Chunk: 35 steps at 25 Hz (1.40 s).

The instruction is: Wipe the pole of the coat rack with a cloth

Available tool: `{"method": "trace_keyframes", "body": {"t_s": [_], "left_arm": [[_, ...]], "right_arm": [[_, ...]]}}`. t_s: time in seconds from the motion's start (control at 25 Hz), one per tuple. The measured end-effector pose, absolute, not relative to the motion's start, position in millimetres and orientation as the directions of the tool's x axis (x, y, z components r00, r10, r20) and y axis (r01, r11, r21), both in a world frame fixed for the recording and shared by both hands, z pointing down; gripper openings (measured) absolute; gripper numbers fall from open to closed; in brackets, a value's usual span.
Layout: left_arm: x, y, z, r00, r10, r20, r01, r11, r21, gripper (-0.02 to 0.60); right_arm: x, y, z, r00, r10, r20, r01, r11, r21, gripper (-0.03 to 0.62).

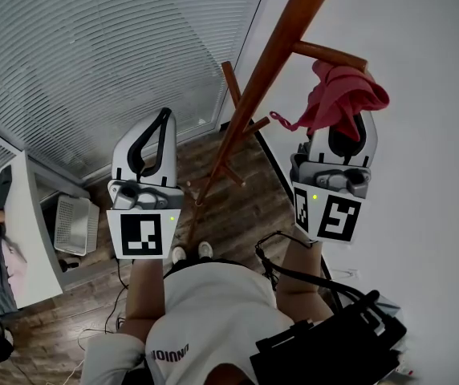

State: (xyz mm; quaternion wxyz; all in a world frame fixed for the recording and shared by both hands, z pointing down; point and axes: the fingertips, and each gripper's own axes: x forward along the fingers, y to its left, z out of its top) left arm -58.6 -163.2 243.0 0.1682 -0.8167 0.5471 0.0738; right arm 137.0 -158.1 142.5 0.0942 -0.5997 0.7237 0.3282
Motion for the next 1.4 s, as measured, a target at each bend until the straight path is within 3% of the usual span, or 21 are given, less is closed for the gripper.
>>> {"method": "trace_keyframes", "body": {"t_s": [1.04,1.4], "left_arm": [[-54.5,-157.3,241.7,0.397,-0.867,-0.302,-0.915,-0.349,-0.2,0.0],[-58.8,-154.4,238.8,0.4,-0.861,-0.315,-0.915,-0.352,-0.198,0.0]], "right_arm": [[170.2,-148.9,151.2,-0.174,-0.83,-0.53,-0.953,0.006,0.303,0.086],[157.6,-145.7,201.1,-0.302,-0.871,-0.387,-0.926,0.172,0.335,0.086]]}}
